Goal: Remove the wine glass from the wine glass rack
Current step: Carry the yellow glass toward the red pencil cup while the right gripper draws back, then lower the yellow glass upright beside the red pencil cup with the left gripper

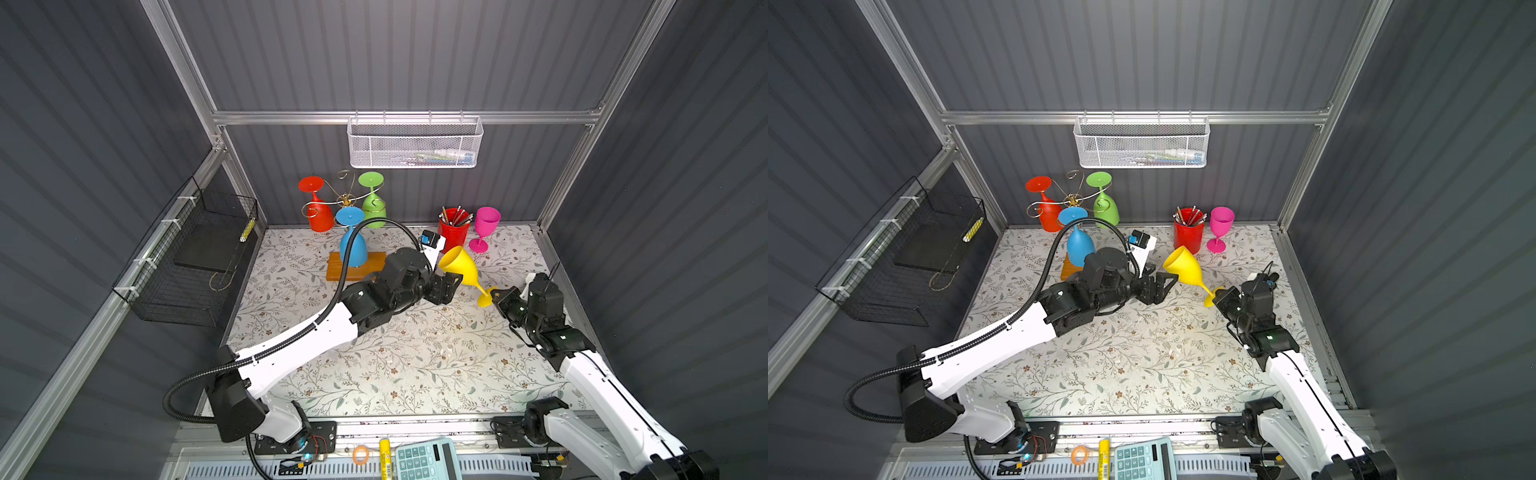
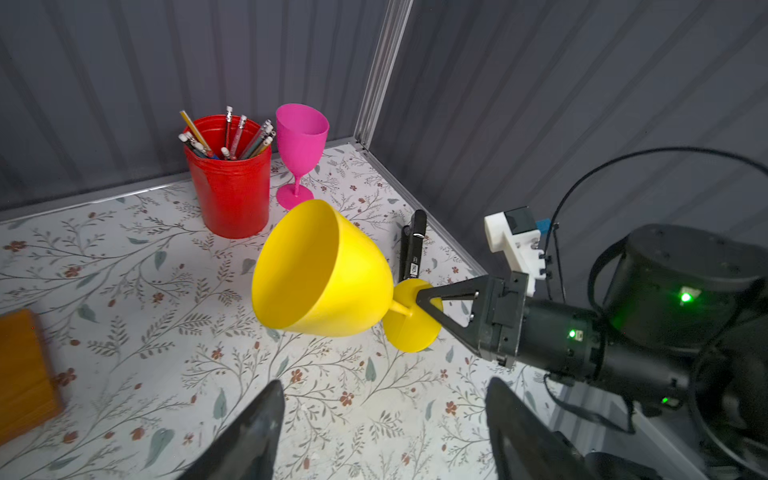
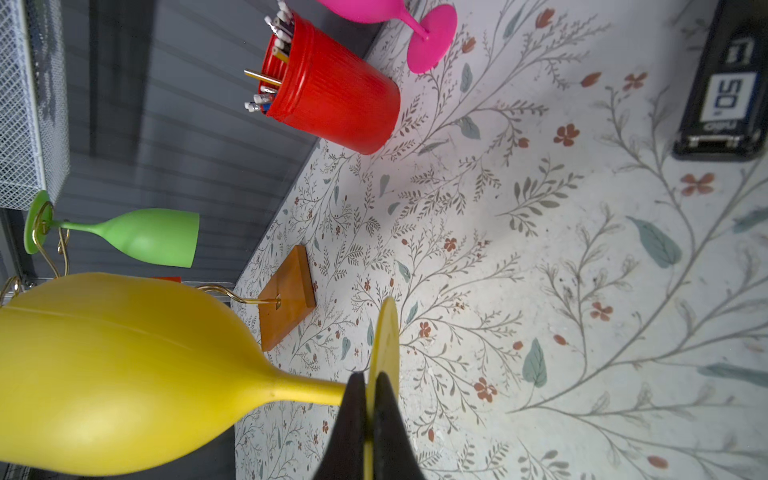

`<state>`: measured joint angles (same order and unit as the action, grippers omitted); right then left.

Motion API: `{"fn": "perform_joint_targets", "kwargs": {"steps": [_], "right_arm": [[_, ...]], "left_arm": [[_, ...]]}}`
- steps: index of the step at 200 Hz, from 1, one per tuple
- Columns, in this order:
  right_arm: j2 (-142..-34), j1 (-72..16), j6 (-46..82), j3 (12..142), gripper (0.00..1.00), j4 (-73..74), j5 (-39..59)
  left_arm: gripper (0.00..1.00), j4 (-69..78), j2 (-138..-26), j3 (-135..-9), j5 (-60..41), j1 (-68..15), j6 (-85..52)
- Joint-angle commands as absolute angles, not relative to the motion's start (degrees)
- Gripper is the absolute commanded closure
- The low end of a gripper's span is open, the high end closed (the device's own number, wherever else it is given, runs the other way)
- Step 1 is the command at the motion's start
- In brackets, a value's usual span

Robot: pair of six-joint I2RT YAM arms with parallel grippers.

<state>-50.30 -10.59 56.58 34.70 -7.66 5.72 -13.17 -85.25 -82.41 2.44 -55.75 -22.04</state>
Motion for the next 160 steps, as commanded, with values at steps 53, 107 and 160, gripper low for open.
{"fn": "perform_joint_targets", "kwargs": {"steps": [53, 107, 160], "right_arm": [[-45.30, -10.29, 45.05, 30.20, 1.00, 4.78, 2.66], [-43.61, -10.28, 41.31, 26.60, 1.00, 11.76, 2.92], [-42.72, -10.31, 40.27, 25.70, 1.00, 14.47, 3.84]], "left_arm": [[0.28, -24.89, -95.78, -97.71, -7.10, -53.16, -27.85], [0.37, -28.27, -99.76, -104.35, -9.43, -52.82, -28.03], [0.59, -27.51, -100.57, -104.69, -9.99, -52.79, -29.18]]}}
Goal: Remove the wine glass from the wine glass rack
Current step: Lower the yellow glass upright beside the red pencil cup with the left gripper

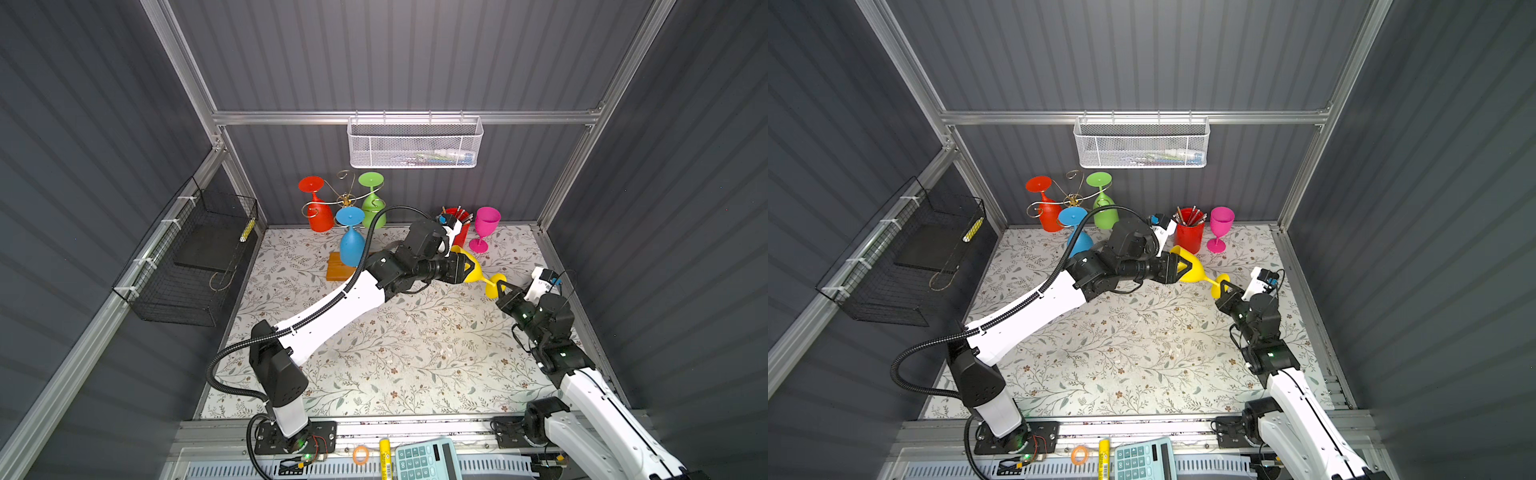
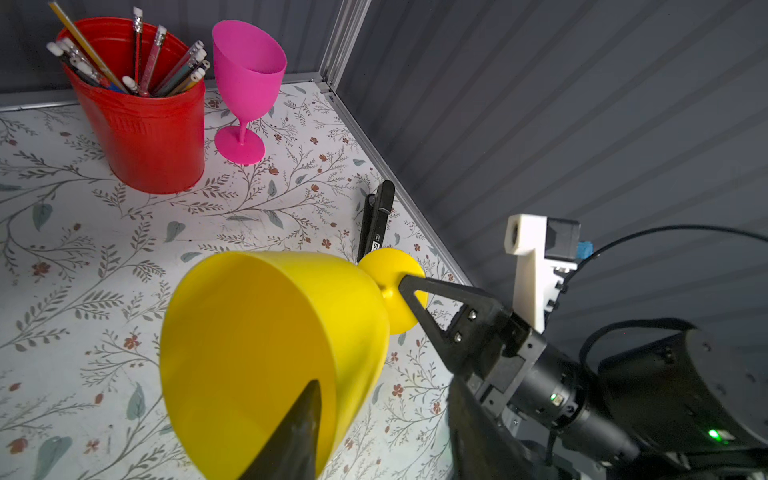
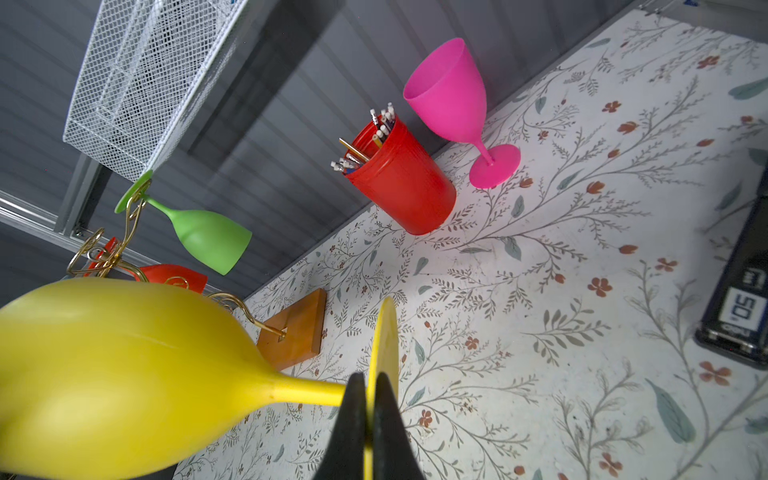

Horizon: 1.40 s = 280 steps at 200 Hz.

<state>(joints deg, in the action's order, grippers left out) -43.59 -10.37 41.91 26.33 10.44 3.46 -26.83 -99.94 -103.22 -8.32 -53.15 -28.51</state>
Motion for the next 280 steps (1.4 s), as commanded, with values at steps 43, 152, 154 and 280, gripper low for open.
{"fn": "perform_joint_targets", "kwargs": {"steps": [43, 152, 154, 280], "right_arm": [[-41.07, -10.31, 39.81, 23.40, 1.00, 18.08, 3.97], [-41.00, -10.33, 37.12, 26.05, 0.58, 14.06, 0.38], [-40.90, -10.34, 36.99, 26.02, 0.56, 14.06, 0.36], [-38.70, -10.28, 37.08, 26.72, 0.13, 11.60, -5.88]], "left_arm": [[0.80, -26.75, -101.16, -105.23, -10.26, -52.74, -29.75], [1.00, -35.41, -105.52, -112.28, -4.97, -52.73, -26.60], [1.00, -36.17, -105.74, -112.88, -4.63, -52.78, -26.40], [1.00, -61.36, -127.59, -141.76, 11.03, -50.00, -10.93]]}}
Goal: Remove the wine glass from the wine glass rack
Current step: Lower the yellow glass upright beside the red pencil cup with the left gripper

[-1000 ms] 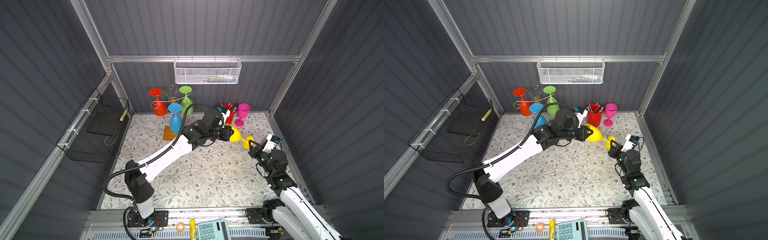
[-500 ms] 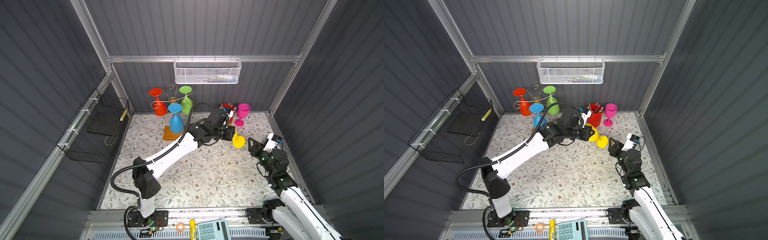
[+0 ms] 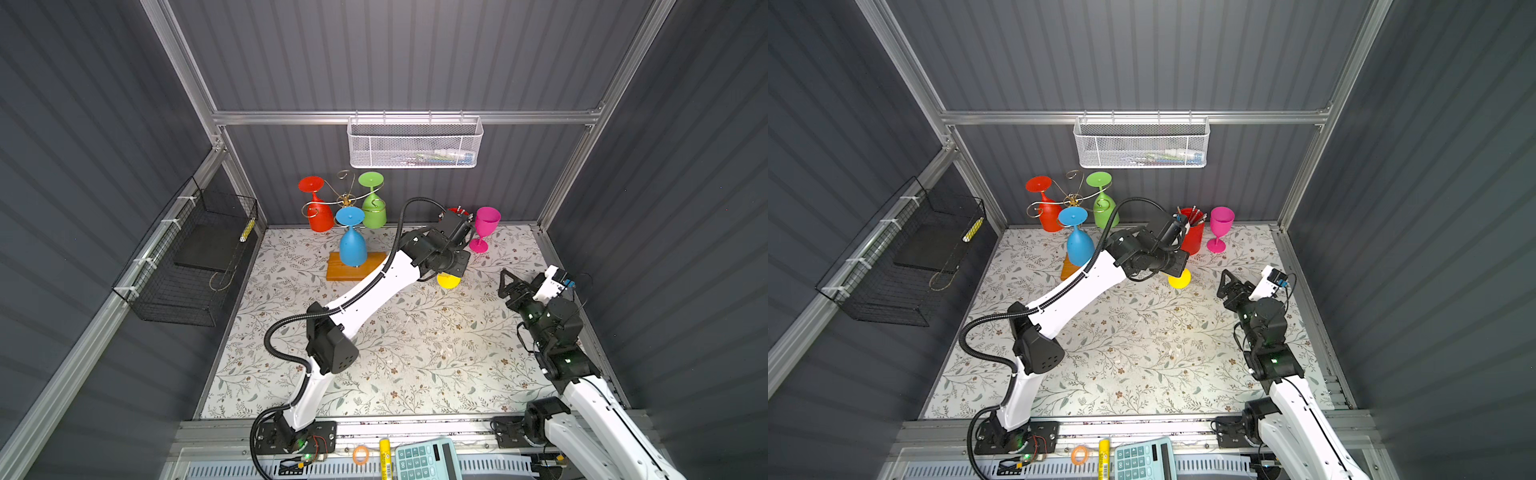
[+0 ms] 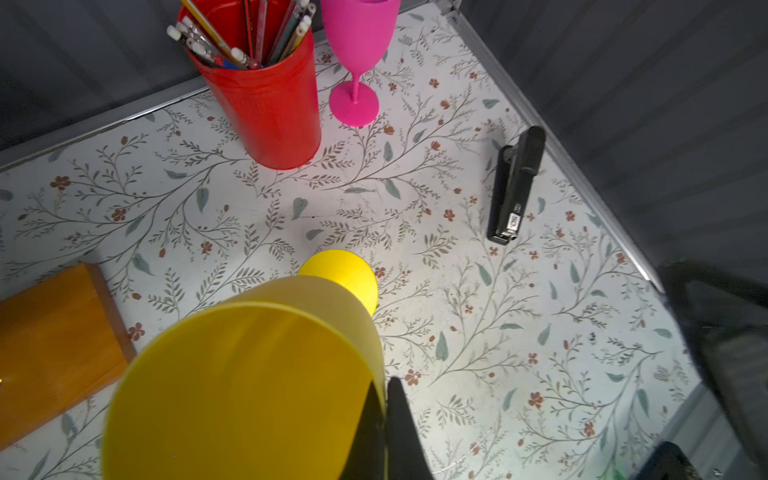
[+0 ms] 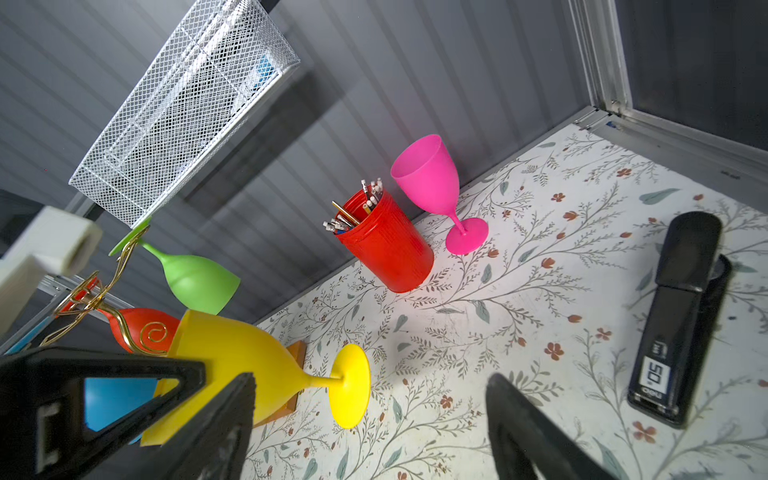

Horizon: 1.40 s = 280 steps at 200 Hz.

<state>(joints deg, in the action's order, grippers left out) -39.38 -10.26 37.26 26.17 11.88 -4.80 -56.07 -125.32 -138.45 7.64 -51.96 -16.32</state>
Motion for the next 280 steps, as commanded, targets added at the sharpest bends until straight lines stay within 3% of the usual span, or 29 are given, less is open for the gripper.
{"fn": "perform_joint_targets", "kwargs": {"steps": [1, 171, 280], "right_arm": [[-38.69, -10.28, 37.13, 26.67, 0.13, 11.60, -5.89], [-45.91, -11.00, 36.61, 27.00, 0.12, 13.79, -2.88], [-49.62, -12.30, 35.77, 27.69, 0.12, 15.42, -3.02]], "left_arm": [[1.00, -61.40, -127.65, -141.76, 11.01, -49.92, -10.83], [1.00, -55.25, -134.91, -141.80, 7.77, -44.75, 19.36], [1.00, -51.09, -135.48, -140.64, 3.04, -40.39, 23.63]]}}
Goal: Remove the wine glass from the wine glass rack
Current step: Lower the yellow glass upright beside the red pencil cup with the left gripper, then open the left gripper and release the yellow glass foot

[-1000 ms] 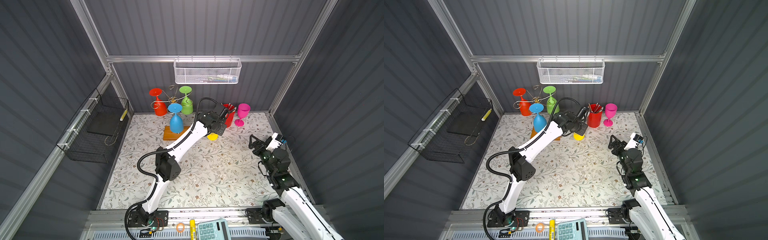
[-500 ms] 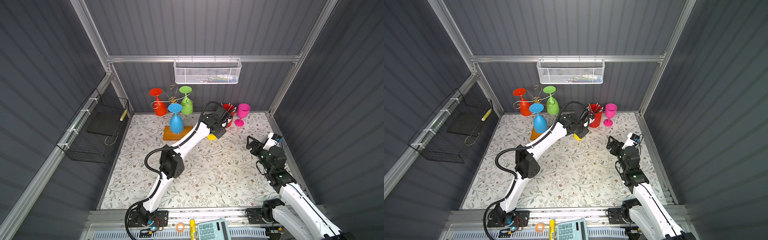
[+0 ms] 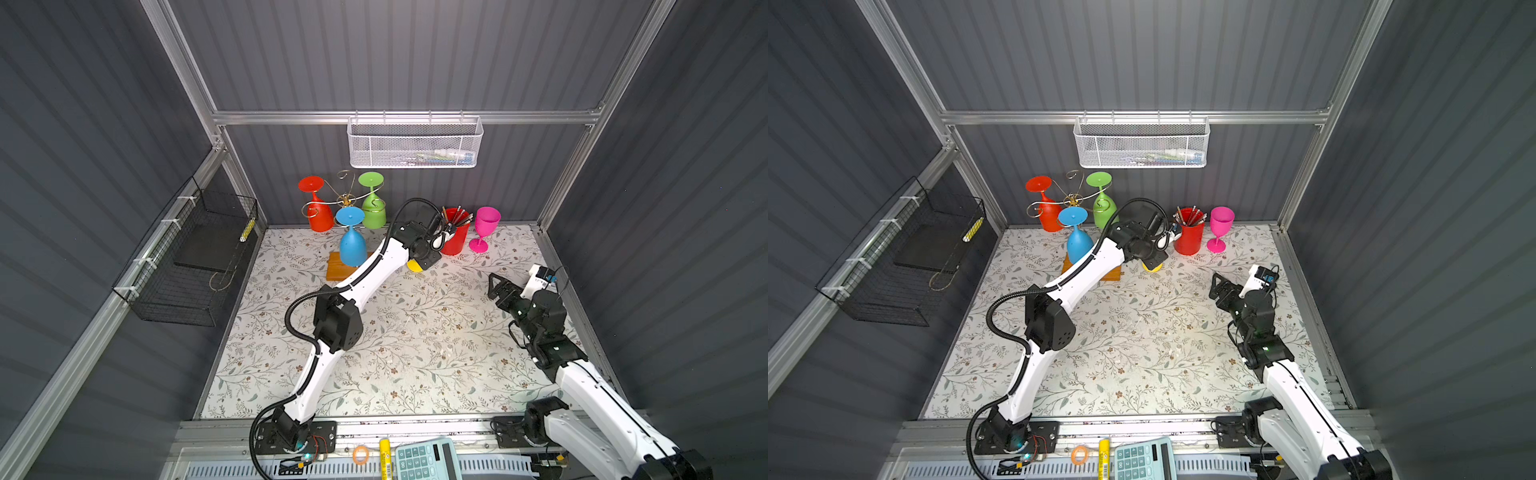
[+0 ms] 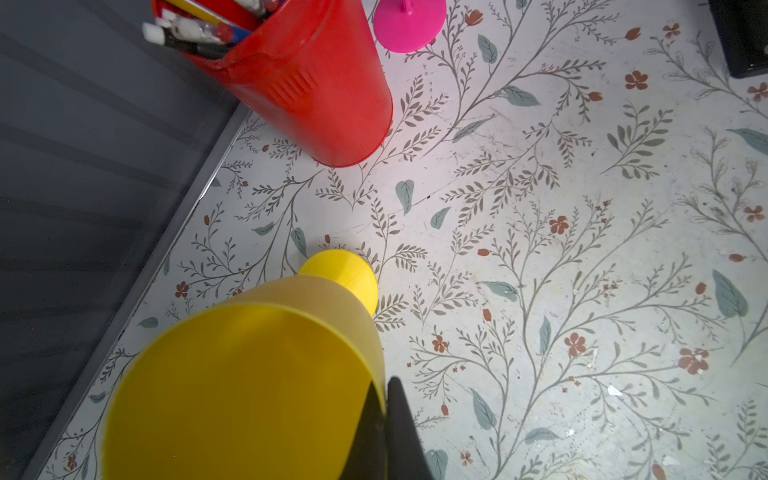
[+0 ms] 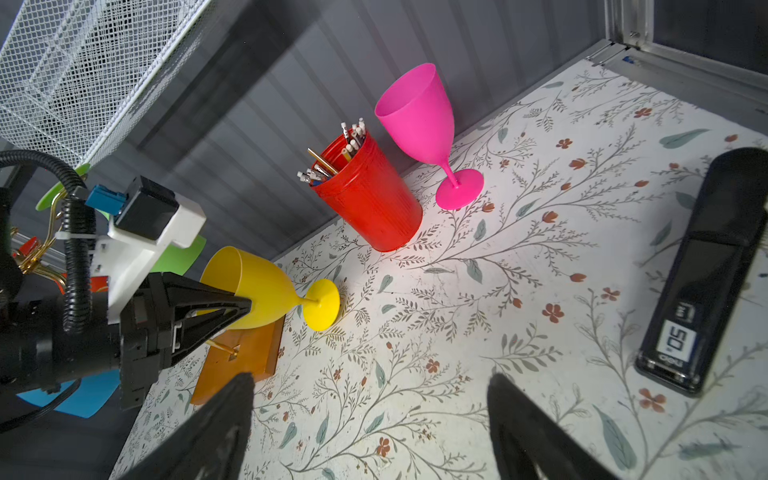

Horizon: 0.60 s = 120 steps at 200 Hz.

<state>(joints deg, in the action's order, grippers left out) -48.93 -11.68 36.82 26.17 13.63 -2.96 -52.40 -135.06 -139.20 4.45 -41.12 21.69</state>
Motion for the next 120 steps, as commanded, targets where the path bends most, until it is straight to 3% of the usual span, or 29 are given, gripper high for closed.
{"fn": "perform_joint_targets", "kwargs": {"steps": [1, 120], "right_arm": [[-49.64, -12.35, 35.77, 27.69, 0.12, 15.45, -3.05], [-52.43, -13.80, 35.60, 27.91, 0.12, 17.40, -3.39]], "left_arm": [[1.00, -51.08, -135.51, -140.63, 3.01, -40.37, 23.63], [1.00, -46.88, -138.51, -141.83, 2.79, -39.31, 24.21]]}}
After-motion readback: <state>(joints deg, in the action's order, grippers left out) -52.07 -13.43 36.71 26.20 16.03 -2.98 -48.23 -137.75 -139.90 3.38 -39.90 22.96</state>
